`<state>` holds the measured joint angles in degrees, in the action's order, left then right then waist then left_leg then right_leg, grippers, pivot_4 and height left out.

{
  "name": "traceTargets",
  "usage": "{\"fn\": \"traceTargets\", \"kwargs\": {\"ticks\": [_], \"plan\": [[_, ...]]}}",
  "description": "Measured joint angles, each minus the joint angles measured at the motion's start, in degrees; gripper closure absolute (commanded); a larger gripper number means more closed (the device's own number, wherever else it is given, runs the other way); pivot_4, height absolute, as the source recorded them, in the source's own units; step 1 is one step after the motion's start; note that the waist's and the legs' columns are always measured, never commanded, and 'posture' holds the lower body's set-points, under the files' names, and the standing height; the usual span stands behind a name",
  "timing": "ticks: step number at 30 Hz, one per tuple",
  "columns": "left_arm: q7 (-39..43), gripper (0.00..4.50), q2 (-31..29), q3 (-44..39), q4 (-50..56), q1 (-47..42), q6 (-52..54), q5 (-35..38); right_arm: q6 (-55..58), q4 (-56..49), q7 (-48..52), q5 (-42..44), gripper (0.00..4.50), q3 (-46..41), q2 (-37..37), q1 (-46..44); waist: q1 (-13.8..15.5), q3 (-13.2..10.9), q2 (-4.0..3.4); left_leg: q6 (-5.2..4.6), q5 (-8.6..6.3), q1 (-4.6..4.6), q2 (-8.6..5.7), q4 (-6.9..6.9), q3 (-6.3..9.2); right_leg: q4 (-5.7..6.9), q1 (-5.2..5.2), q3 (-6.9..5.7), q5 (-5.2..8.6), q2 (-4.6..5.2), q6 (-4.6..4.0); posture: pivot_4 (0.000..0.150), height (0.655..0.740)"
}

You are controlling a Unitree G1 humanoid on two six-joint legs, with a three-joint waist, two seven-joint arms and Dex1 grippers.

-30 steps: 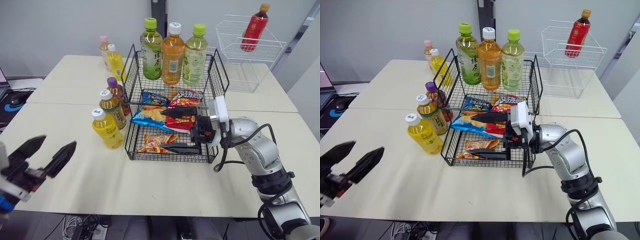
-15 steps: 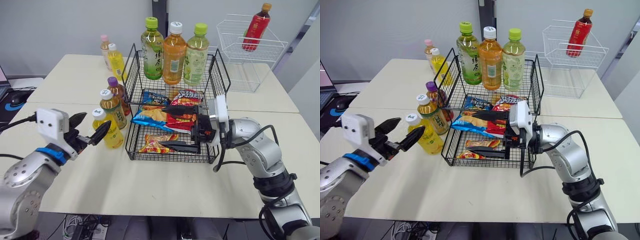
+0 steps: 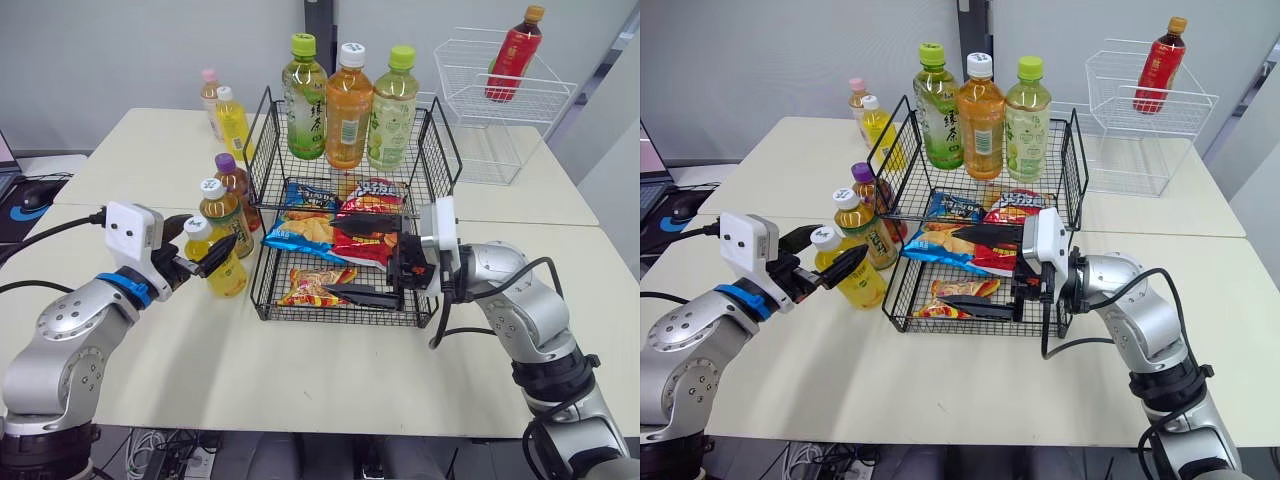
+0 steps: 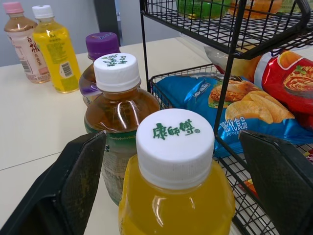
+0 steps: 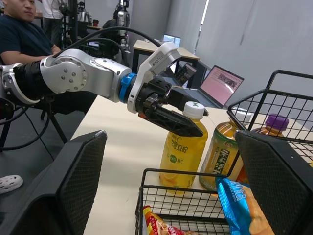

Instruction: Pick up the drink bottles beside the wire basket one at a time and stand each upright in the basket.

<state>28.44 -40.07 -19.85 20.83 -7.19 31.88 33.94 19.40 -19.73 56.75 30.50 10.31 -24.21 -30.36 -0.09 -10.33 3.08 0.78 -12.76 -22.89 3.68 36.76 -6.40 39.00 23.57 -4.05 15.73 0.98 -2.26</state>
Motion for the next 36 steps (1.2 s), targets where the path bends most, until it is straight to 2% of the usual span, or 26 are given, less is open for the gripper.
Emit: {"fn": "traceTargets", "kwargs": {"ticks": [2,7,9,13,15,16,27,31,36], "plan": [[0.42,0.58,0.07,0.48,-0.5,-0.28,-0.03,-0.37,0.02,-0.6,-0.44,0.0,0.0,-0.04,0.0,-0.01,0.0,0.0,0.0,0.0,0.0,0.0,0.0,0.0,0.0,0.0,0.0,0.0,0.0,0.0,0.0,0.15,0.74],[1.19,2.07,0.31,1.01,-0.87,-0.57,-0.03,-0.97,0.67,-0.96,-1.3,0.01,0.0,-0.05,0.0,-0.02,0.02,0.0,0.0,0.0,0.0,0.0,0.0,0.0,0.01,0.0,0.0,-0.01,0.0,0.0,0.0,0.15,0.74],[1.43,2.31,0.36,1.03,-0.87,-0.86,-0.03,-0.97,1.05,-1.42,-1.8,0.02,0.0,-0.05,0.01,-0.01,-0.01,0.0,0.0,0.0,0.0,0.01,0.0,0.0,0.01,0.0,0.0,0.0,0.0,0.0,0.0,0.15,0.74],[1.51,2.52,0.36,0.91,-0.87,-1.47,-0.7,-1.1,1.13,-1.61,-2.02,0.03,0.0,-0.05,0.03,-0.01,0.0,0.0,0.0,0.0,0.0,0.02,0.01,0.0,0.02,0.0,-0.01,-0.01,0.0,0.0,0.0,0.15,0.74],[1.34,3.05,0.25,0.15,-1.4,-1.86,-0.86,-1.38,1.13,-1.64,-2.09,0.0,0.0,-0.05,0.26,0.01,-0.01,0.0,-0.01,0.0,0.0,0.02,0.0,0.0,0.01,0.0,-0.02,0.0,0.0,0.0,0.0,0.15,0.74],[1.53,3.16,0.27,0.18,-1.34,-1.86,-0.88,-1.32,1.12,-1.64,-2.09,-0.01,0.0,-0.05,0.33,0.0,0.0,0.0,-0.01,0.0,0.0,0.02,0.0,0.0,0.01,0.0,-0.01,-0.01,0.0,0.0,0.0,0.15,0.74],[4.15,3.15,-2.07,-4.17,-1.31,0.0,1.86,1.49,0.01,-1.63,-2.54,-0.17,0.0,-0.04,1.66,0.78,-0.16,-0.02,-0.01,0.0,0.0,-0.05,0.02,-0.06,-0.01,-0.01,0.1,0.0,0.0,0.0,0.0,0.15,0.74],[6.29,3.15,-4.83,-10.06,-1.14,0.89,6.02,6.37,-0.78,-1.63,-3.16,-0.18,0.0,-0.15,2.04,1.42,-0.09,-0.05,0.04,0.01,0.0,-0.17,0.02,-0.07,0.0,-0.02,0.21,-0.02,0.01,0.0,0.0,0.15,0.74],[8.7,3.15,-11.85,-20.22,-1.63,-0.18,14.41,15.79,-2.78,-1.63,-4.5,-1.06,0.0,-0.48,2.32,2.02,-0.07,-0.09,0.06,0.01,0.0,-0.19,0.01,-0.07,-0.01,-0.04,0.23,-0.02,0.01,0.01,0.0,0.15,0.74]]}}
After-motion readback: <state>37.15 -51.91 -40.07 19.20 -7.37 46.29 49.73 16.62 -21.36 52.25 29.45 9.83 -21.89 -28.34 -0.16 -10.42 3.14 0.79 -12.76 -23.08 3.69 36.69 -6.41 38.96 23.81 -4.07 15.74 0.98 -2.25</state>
